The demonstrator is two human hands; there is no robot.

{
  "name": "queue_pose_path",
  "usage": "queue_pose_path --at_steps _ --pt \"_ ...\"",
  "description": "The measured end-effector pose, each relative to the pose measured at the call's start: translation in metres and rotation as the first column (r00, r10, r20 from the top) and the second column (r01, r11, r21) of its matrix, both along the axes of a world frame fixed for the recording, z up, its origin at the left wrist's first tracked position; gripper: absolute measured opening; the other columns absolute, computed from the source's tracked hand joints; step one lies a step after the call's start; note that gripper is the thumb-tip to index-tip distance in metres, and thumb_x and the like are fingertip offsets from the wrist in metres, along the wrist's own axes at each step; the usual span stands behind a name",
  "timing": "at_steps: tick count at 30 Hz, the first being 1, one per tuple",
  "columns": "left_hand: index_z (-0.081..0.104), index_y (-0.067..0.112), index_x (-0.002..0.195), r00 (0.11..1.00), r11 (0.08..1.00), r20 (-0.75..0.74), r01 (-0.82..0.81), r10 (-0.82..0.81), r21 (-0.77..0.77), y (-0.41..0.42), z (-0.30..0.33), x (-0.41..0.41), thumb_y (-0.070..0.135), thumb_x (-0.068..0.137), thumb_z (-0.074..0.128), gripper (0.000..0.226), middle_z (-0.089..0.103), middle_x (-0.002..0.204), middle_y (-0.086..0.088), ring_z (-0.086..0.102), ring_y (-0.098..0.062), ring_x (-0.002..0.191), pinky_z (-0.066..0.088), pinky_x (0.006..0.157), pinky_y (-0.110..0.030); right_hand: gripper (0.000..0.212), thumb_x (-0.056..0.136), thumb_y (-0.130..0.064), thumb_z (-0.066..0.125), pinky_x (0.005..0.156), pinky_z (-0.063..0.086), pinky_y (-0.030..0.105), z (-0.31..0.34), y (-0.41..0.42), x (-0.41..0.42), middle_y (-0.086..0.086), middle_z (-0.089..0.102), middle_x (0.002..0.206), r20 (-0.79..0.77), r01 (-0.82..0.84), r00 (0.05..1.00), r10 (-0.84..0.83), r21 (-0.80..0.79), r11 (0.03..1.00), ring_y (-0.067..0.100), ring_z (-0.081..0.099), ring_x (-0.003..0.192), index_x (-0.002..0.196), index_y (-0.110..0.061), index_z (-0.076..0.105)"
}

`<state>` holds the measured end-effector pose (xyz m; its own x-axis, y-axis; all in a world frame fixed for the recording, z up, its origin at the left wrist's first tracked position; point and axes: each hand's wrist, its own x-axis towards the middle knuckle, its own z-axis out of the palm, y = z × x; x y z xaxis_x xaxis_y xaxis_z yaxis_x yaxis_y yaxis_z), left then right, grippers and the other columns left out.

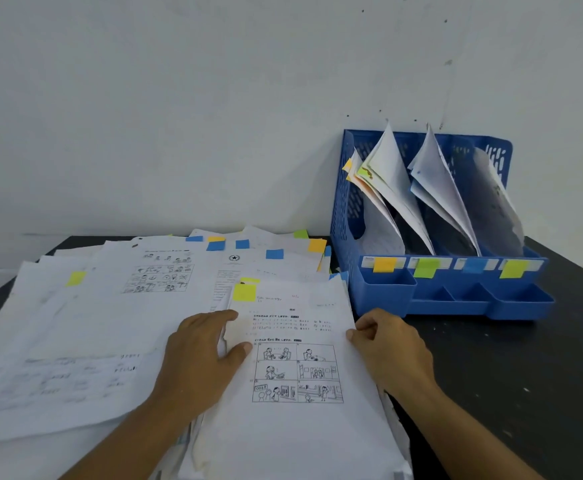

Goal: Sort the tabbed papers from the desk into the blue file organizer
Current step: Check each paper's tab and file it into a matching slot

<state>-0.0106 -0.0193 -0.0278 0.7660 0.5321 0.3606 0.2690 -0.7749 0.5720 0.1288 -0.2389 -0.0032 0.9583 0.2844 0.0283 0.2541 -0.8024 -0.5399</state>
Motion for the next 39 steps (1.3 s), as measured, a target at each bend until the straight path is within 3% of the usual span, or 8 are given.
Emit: queue_pose_path --at_steps 5,11,16,19,22,27,31,39 --pt "0.060 0.023 0.127 0.999 0.997 -0.023 -0.030 0.028 -0.076 -0.003 0.003 -0.002 0.036 0.076 0.079 0.055 0.062 0.123 0.004 0.050 -0.020 0.122 0.036 0.102 -0.034 0.007 0.098 -0.033 0.059 0.061 0.044 0.019 0.000 0.000 0.003 -0.012 0.061 0.087 -0.044 0.008 0.999 0.002 0.226 0.974 0.006 0.057 0.078 0.093 -0.028 0.058" --pt "0.047 0.024 0.138 0.997 0.964 -0.019 -0.073 0.070 -0.257 -0.002 0.019 -0.001 0.035 0.082 0.073 0.063 0.056 0.132 0.004 0.052 -0.023 0.121 0.041 0.103 -0.040 0.009 0.096 -0.031 0.061 0.071 0.053 0.026 0.018 -0.010 0.002 -0.003 0.071 0.086 -0.169 0.023 0.981 0.095 0.586 0.810 0.014 0.065 0.084 0.093 -0.022 0.061" --pt "0.049 0.028 0.133 0.992 0.783 0.113 0.022 0.063 -0.622 0.001 0.038 0.008 0.016 0.087 0.069 0.051 0.069 0.113 0.003 0.065 -0.017 0.102 0.051 0.090 -0.040 0.006 0.098 -0.022 0.059 0.063 0.056 0.021 0.036 -0.021 -0.001 -0.007 0.076 0.084 -0.214 0.015 0.952 0.217 0.744 0.668 0.011 0.073 0.082 0.102 -0.019 0.063" --pt "0.058 0.023 0.123 0.989 0.687 0.147 0.095 0.017 -0.720 0.003 0.046 0.012 0.005 0.091 0.062 0.037 0.076 0.094 -0.003 0.070 -0.023 0.094 0.052 0.090 -0.043 0.012 0.098 -0.022 0.058 0.064 0.055 0.017 0.041 -0.024 -0.003 -0.006 0.077 0.089 -0.240 -0.011 0.929 0.283 0.745 0.667 0.008 0.073 0.082 0.106 -0.017 0.065" --pt "0.061 0.018 0.121 0.983 0.678 0.186 0.142 -0.007 -0.721 0.003 0.055 0.017 0.002 0.092 0.060 0.034 0.076 0.092 -0.003 0.070 -0.027 0.095 0.051 0.089 -0.043 0.018 0.095 -0.027 0.061 0.080 0.059 0.030 0.044 -0.027 -0.003 -0.007 0.077 0.098 -0.287 -0.032 0.893 0.347 0.728 0.685 0.011 0.074 0.091 0.111 -0.021 0.066" --pt "0.061 0.020 0.118 0.960 0.688 0.280 0.217 -0.020 -0.692 -0.003 0.072 0.028 0.000 0.090 0.060 0.034 0.076 0.089 -0.005 0.070 -0.026 0.091 0.052 0.082 -0.037 0.015 0.097 -0.027 0.060 0.070 0.054 0.015 0.053 -0.037 -0.003 -0.017 0.076 0.098 -0.262 -0.150 0.892 0.367 0.596 0.789 0.000 0.071 0.091 0.106 -0.028 0.072" --pt "0.062 0.026 0.107 0.946 0.688 0.321 0.261 -0.043 -0.678 -0.013 0.084 0.040 0.000 0.089 0.062 0.031 0.076 0.085 -0.004 0.071 -0.028 0.088 0.052 0.086 -0.041 0.017 0.099 -0.033 0.056 0.073 0.055 0.018 0.063 -0.051 0.002 -0.018 0.076 0.095 -0.238 -0.131 0.921 0.309 0.558 0.820 0.000 0.071 0.090 0.104 -0.029 0.072" --pt "0.065 0.032 0.107 0.913 0.744 0.397 0.329 -0.094 -0.581 -0.052 0.119 0.085 0.021 0.089 0.068 0.021 0.074 0.088 0.006 0.068 -0.017 0.092 0.052 0.090 -0.039 0.021 0.096 -0.029 0.062 0.080 0.058 0.043 0.102 -0.114 0.032 -0.003 0.077 0.084 -0.070 0.070 0.997 -0.028 0.715 0.695 0.022 0.074 0.080 0.089 -0.018 0.079"
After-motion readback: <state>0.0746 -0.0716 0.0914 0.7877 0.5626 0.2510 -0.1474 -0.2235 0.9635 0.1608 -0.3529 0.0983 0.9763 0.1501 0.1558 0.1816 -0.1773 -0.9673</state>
